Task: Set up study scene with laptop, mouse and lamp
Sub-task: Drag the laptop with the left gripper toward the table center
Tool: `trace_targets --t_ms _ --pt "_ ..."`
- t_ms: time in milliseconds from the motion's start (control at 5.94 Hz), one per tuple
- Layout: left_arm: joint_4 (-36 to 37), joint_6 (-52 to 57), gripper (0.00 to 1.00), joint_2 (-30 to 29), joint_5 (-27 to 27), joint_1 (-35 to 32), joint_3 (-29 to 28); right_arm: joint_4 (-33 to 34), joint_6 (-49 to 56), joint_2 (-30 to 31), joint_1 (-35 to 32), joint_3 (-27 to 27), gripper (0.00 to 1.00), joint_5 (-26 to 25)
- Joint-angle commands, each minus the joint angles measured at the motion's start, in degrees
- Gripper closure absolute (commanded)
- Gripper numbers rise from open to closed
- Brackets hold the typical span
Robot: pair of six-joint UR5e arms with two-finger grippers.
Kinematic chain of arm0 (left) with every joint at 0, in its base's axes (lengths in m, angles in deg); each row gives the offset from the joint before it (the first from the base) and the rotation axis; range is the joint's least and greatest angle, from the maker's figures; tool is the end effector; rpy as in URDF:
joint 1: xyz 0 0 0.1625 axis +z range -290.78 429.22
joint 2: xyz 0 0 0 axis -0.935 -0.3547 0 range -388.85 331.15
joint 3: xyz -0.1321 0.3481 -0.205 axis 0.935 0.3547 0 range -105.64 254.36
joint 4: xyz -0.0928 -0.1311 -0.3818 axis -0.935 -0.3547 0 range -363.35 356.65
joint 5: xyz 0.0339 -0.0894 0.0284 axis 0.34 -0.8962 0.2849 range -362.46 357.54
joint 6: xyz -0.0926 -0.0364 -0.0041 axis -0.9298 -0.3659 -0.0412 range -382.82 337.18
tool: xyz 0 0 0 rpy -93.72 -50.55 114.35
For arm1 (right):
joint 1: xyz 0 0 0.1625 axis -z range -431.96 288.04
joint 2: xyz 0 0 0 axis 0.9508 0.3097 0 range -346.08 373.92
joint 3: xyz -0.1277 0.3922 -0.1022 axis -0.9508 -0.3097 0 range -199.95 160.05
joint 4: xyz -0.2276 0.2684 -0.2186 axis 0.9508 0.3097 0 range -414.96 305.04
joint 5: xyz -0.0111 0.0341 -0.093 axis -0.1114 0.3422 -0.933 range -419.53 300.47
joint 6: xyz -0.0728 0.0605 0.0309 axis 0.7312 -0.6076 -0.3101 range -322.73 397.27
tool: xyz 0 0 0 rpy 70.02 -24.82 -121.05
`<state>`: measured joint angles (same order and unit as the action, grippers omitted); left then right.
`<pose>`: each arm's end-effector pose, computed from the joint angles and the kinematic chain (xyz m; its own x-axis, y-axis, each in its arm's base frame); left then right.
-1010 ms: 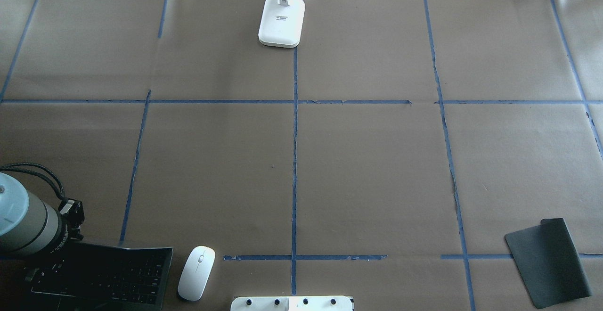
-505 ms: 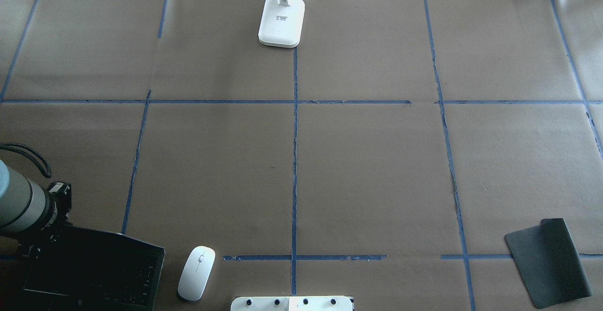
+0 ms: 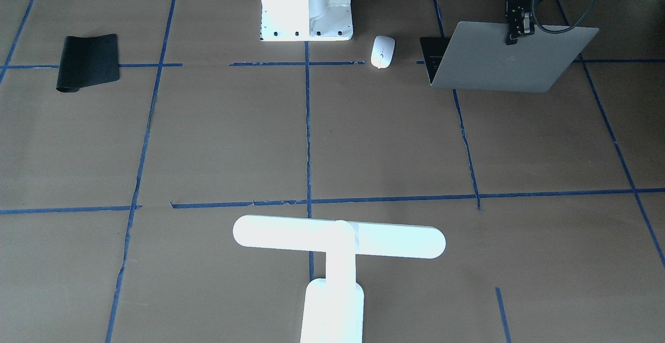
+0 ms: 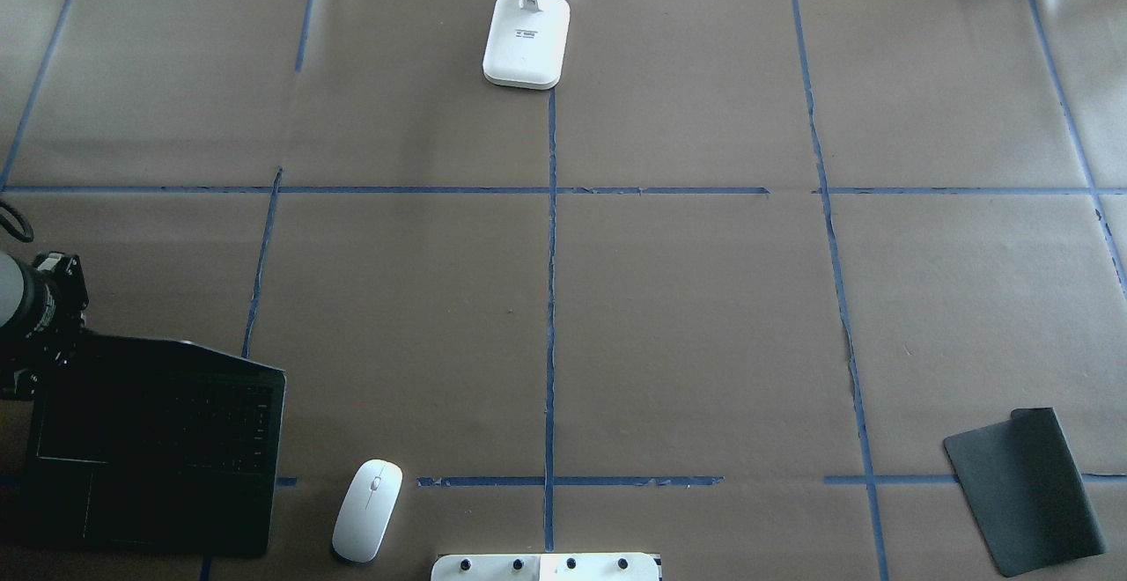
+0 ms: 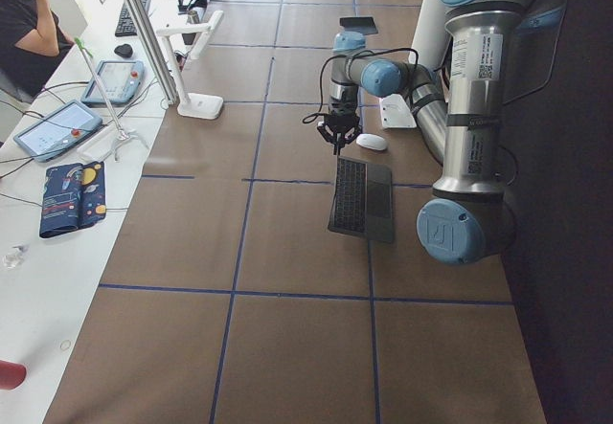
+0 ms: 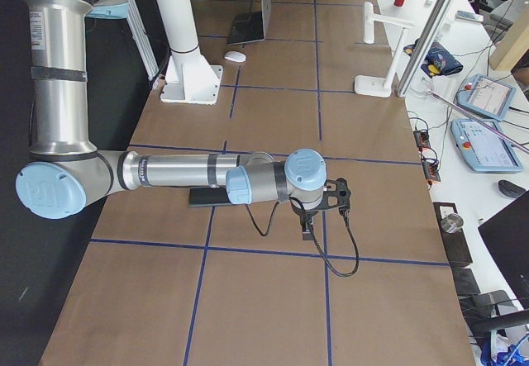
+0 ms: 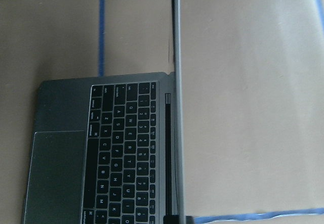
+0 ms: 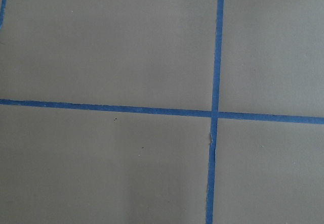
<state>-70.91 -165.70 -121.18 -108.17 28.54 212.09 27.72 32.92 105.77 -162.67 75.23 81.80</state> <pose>0.2355 -0.3427 0.3252 -0.0190 -0.9959 -0.0887 0.8569 0.0295 -0.5146 0.0615 -0.4865 0.6072 0.6238 -0.0616 0.7791 -0.0597 0.9902 0.1260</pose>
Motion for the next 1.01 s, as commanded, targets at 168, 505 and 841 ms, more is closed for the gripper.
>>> trace_targets --t_ms 168,505,841 --pt "1.8 3.5 1.0 -16.9 -0.1 -9.4 -13.8 0.0 0.0 0.1 0.0 -0.3 0.0 0.0" --pt "2.3 3.3 1.0 -27.2 -0.2 -9.9 -23.3 0.0 0.0 0.0 0.0 0.1 0.0 0.0" --pt "1.8 2.6 1.0 -37.6 -0.4 -9.6 -32.8 0.0 -0.1 0.0 -0.1 0.3 0.0 0.0"
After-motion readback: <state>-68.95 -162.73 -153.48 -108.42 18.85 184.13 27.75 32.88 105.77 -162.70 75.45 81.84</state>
